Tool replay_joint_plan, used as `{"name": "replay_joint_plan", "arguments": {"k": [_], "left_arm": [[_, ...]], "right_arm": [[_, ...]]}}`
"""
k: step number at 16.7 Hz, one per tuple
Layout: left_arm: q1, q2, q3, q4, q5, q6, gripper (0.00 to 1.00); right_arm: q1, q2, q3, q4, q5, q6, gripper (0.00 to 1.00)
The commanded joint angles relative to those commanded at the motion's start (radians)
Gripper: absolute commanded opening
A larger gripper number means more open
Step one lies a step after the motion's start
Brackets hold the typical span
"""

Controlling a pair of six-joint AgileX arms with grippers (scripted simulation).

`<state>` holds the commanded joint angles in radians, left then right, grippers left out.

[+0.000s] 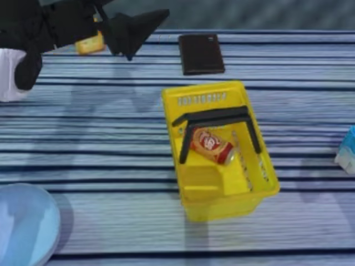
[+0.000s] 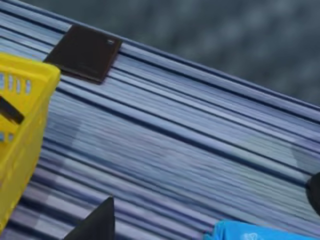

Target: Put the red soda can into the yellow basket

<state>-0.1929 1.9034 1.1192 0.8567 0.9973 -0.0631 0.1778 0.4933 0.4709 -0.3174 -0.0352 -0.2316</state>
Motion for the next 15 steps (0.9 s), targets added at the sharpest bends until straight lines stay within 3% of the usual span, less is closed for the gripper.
{"name": "replay_joint_plan", "arguments": {"k": [11,15], "left_arm": [[0.156,-1.188,-0.625,-0.528,-0.614,-0.048,1.0],[0.189,-1.559,-0.863,-0.697,-0.802,-0.011,1.0]], "right_arm": [[0.29,1.062,1.008,-0.685,0.018,-0.491,1.0],[0.382,1.408,1.336,-0.907,0.028,-0.653,1.0]]}}
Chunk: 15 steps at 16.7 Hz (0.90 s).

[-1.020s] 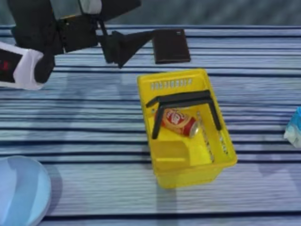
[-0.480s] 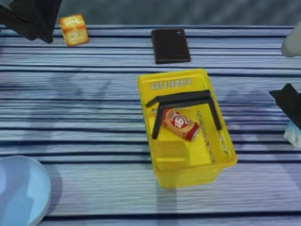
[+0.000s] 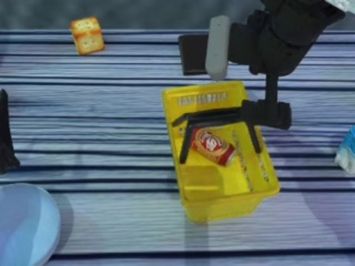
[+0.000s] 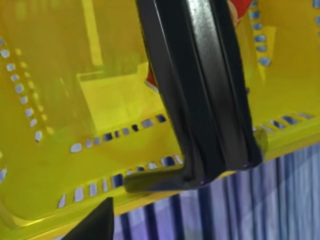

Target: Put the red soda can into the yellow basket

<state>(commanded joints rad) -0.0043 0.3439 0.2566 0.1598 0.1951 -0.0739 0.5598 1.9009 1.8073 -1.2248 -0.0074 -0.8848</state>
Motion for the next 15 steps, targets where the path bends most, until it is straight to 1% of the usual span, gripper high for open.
{"name": "replay_joint_plan", "arguments": {"k": [2,4,7,9,15], "left_arm": [[0.011,-0.139,-0.097,-0.063,-0.074,0.024,1.0],[0.018,-0.242,-0.174,-0.112,-0.132,0.046,1.0],[0.024,-0.332,-0.246,-0.154,-0.187,0.07,1.0],[0.024,-0.344,-0.257,-0.16,-0.195,0.074,1.0],[0.024,-0.344,-0.257,-0.16,-0.195,0.074,1.0]], "right_arm": [[0.038,0.14,0.133,-0.09,0.004,-0.066,1.0],[0.068,0.25,0.238,-0.161,0.008,-0.119,1.0],[0.095,0.351,0.334,-0.226,0.011,-0.167,1.0],[0.099,0.365,0.347,-0.235,0.011,-0.174,1.0],[0.097,0.363,0.329,-0.219,0.011,-0.175,1.0]]}}
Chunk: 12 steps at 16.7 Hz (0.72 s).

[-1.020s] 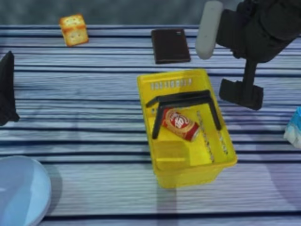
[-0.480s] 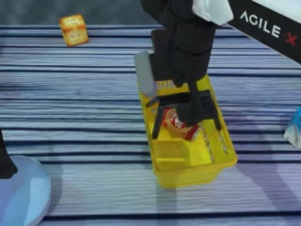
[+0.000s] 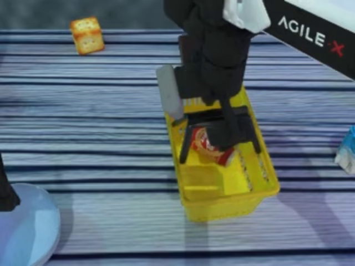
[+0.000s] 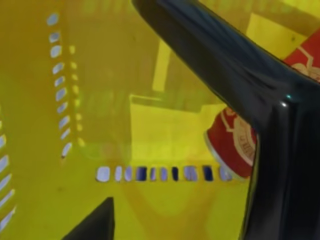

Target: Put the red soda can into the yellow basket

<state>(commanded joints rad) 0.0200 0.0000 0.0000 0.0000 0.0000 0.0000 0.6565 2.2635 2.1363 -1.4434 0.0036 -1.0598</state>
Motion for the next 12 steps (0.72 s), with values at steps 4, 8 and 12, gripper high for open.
{"name": "replay_joint_plan", "arguments": {"k": [4,8,12], "left_arm": [[0.0,0.0,0.0,0.0,0.0,0.0,1.0],[0.0,0.0,0.0,0.0,0.0,0.0,1.0],[0.0,0.0,0.0,0.0,0.0,0.0,1.0]], "right_arm": [[0.003,-0.006,-0.07,0.063,0.0,0.001,1.0],[0.003,-0.007,-0.076,0.069,0.0,0.001,1.0],[0.003,-0.007,-0.076,0.069,0.0,0.001,0.7]]}}
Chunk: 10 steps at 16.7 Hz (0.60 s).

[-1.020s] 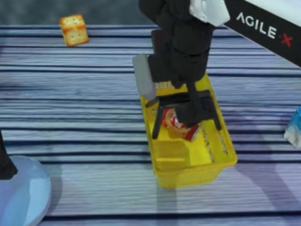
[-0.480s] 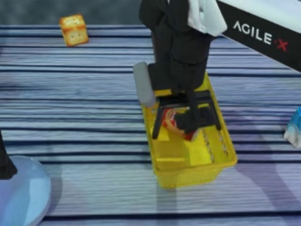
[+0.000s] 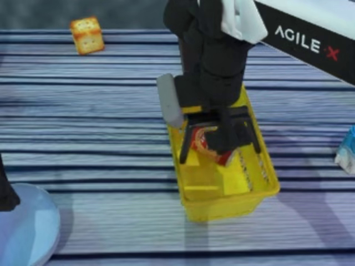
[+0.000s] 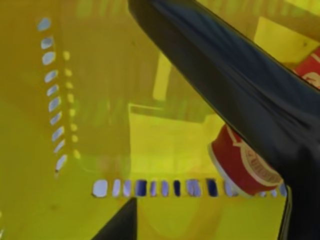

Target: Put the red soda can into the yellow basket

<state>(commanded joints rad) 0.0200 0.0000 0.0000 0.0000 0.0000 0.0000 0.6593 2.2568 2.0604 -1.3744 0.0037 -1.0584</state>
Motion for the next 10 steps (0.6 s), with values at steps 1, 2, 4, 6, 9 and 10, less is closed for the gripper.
{"name": "replay_joint_plan", "arguments": {"k": [1,2,4,6,9,10], "left_arm": [[0.0,0.0,0.0,0.0,0.0,0.0,1.0],[0.0,0.0,0.0,0.0,0.0,0.0,1.0],[0.0,0.0,0.0,0.0,0.0,0.0,1.0],[0.0,0.0,0.0,0.0,0.0,0.0,1.0],[0.0,0.0,0.0,0.0,0.0,0.0,1.0],[0.0,0.0,0.0,0.0,0.0,0.0,1.0]], "right_arm": [[0.0,0.0,0.0,0.0,0.0,0.0,0.62],[0.0,0.0,0.0,0.0,0.0,0.0,0.55],[0.0,0.0,0.0,0.0,0.0,0.0,0.4],[0.0,0.0,0.0,0.0,0.0,0.0,0.25],[0.0,0.0,0.0,0.0,0.0,0.0,0.02],[0.0,0.0,0.0,0.0,0.0,0.0,0.0]]}}
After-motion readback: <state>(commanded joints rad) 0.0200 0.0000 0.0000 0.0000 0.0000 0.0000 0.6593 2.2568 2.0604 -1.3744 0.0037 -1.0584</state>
